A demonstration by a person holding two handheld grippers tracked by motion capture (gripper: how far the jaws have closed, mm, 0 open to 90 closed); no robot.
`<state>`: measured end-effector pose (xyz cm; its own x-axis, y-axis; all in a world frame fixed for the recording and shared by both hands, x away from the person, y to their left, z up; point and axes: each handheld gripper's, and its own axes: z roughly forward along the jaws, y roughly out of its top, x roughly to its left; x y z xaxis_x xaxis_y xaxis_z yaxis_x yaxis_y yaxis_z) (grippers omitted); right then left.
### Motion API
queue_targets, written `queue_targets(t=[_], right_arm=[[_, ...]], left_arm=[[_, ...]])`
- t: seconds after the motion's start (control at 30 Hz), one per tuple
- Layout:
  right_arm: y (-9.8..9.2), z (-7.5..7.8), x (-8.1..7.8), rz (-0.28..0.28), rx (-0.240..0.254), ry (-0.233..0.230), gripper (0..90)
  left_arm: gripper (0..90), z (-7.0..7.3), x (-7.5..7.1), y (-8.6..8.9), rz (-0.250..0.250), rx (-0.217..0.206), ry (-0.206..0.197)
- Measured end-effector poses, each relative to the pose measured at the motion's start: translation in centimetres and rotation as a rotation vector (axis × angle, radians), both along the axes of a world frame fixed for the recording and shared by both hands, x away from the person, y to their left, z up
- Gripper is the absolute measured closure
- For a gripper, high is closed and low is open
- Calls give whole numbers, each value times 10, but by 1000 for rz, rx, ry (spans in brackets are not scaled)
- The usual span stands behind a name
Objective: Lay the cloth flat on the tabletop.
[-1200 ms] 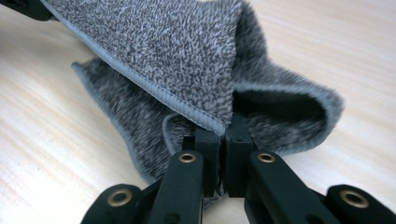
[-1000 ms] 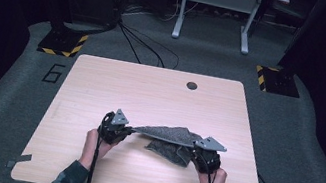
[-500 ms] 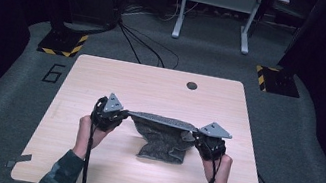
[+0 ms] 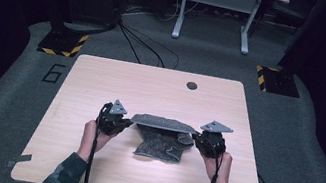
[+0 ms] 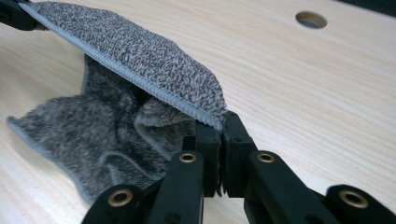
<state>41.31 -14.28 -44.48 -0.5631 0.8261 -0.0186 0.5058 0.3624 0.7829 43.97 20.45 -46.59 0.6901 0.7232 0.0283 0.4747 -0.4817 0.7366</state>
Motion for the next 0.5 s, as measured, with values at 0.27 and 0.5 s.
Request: queue_targets(t=[0.27,0.5], right_arm=[[-3,-11,48,-3,1,32,876],[1,33,99,-38,-30,-29,877]], left_arm=[[873,-3,43,-3,25,15,40],[873,40,85,-9,66,61,-23]])
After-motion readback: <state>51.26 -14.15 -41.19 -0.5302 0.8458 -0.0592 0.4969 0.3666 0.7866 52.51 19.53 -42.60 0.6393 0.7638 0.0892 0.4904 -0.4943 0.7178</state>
